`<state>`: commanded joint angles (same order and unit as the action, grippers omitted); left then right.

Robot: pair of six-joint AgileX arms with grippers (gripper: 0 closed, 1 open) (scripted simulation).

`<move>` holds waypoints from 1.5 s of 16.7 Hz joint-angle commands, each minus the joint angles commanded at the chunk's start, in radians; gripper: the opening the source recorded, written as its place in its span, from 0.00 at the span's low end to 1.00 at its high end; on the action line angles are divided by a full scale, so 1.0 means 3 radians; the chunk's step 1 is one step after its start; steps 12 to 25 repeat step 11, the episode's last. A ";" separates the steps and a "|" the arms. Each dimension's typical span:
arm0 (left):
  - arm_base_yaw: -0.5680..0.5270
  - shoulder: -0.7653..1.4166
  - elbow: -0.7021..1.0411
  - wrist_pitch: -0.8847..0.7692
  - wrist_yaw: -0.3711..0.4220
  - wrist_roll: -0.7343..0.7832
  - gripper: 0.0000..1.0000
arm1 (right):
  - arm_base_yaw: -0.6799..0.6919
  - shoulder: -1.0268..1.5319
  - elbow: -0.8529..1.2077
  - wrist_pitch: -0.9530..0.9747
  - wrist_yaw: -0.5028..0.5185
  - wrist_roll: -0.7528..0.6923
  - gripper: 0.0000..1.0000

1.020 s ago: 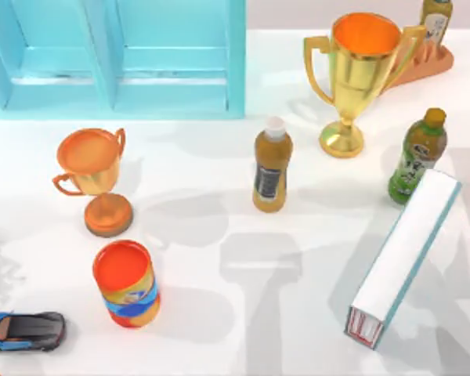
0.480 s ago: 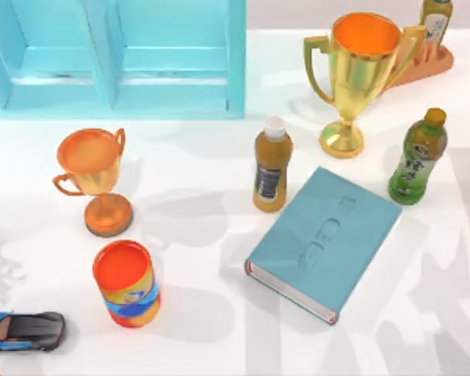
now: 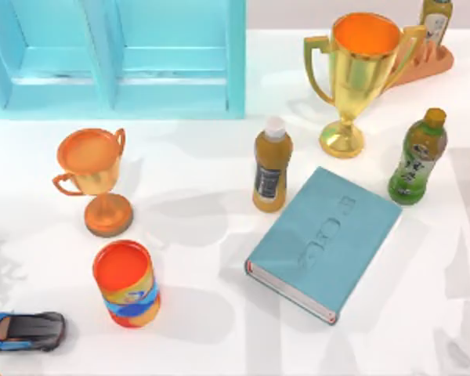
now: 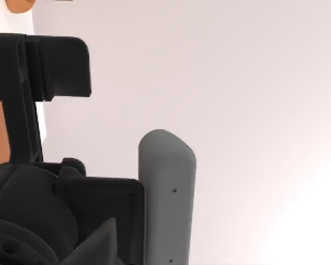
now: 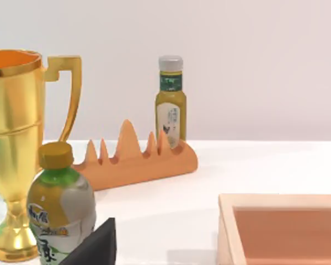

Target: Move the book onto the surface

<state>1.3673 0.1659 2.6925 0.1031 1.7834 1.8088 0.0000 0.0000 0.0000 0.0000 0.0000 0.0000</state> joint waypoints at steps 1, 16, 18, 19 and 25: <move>-0.0069 0.0108 0.0193 0.0042 0.0060 -0.0120 1.00 | 0.0000 0.0000 0.0000 0.0000 0.0000 0.0000 1.00; -0.0377 0.0721 0.1393 0.0399 0.0528 -0.0766 1.00 | 0.0000 0.0000 0.0000 0.0000 0.0000 0.0000 1.00; -0.0377 0.0721 0.1393 0.0399 0.0528 -0.0766 1.00 | 0.0000 0.0000 0.0000 0.0000 0.0000 0.0000 1.00; -0.0377 0.0721 0.1393 0.0399 0.0528 -0.0766 1.00 | 0.0000 0.0000 0.0000 0.0000 0.0000 0.0000 1.00; -0.0377 0.0721 0.1393 0.0399 0.0528 -0.0766 1.00 | 0.0000 0.0000 0.0000 0.0000 0.0000 0.0000 1.00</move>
